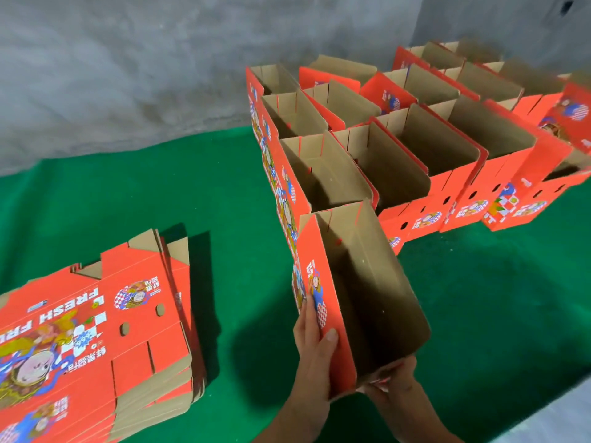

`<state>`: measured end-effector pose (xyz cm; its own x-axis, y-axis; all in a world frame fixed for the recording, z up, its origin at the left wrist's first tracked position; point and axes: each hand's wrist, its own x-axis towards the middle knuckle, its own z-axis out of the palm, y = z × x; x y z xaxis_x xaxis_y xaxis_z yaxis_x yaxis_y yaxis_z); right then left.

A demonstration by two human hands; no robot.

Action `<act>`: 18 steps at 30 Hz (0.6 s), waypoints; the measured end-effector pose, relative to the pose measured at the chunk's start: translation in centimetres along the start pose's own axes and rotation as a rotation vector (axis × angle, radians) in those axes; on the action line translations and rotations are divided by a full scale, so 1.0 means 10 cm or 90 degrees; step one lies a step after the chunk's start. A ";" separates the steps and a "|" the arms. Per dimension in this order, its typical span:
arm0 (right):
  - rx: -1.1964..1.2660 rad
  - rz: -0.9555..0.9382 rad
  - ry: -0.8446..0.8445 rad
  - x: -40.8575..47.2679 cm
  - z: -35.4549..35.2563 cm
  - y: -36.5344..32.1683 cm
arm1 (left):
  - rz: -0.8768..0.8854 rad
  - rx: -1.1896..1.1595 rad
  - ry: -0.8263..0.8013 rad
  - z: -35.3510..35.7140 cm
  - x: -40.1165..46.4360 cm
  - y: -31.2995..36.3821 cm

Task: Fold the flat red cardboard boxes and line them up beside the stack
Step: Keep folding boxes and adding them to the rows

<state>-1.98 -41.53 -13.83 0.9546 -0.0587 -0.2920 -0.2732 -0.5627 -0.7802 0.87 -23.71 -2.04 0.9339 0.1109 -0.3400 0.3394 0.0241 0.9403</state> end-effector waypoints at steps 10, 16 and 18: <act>-0.031 -0.079 -0.022 0.12 -0.22 0.06 | 0.034 0.022 -0.025 0.09 0.04 0.00; -0.066 -0.071 -0.055 0.02 -0.39 -0.04 | 0.024 -0.034 -0.032 0.20 -0.06 -0.12; -0.046 -0.066 -0.043 -0.05 -0.32 -0.08 | 0.013 -0.052 0.002 0.15 -0.11 -0.07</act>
<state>-1.88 -43.67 -11.24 0.9665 0.0572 -0.2501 -0.1617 -0.6211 -0.7668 -0.23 -25.39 -2.35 0.9400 0.1156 -0.3209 0.3101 0.1026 0.9452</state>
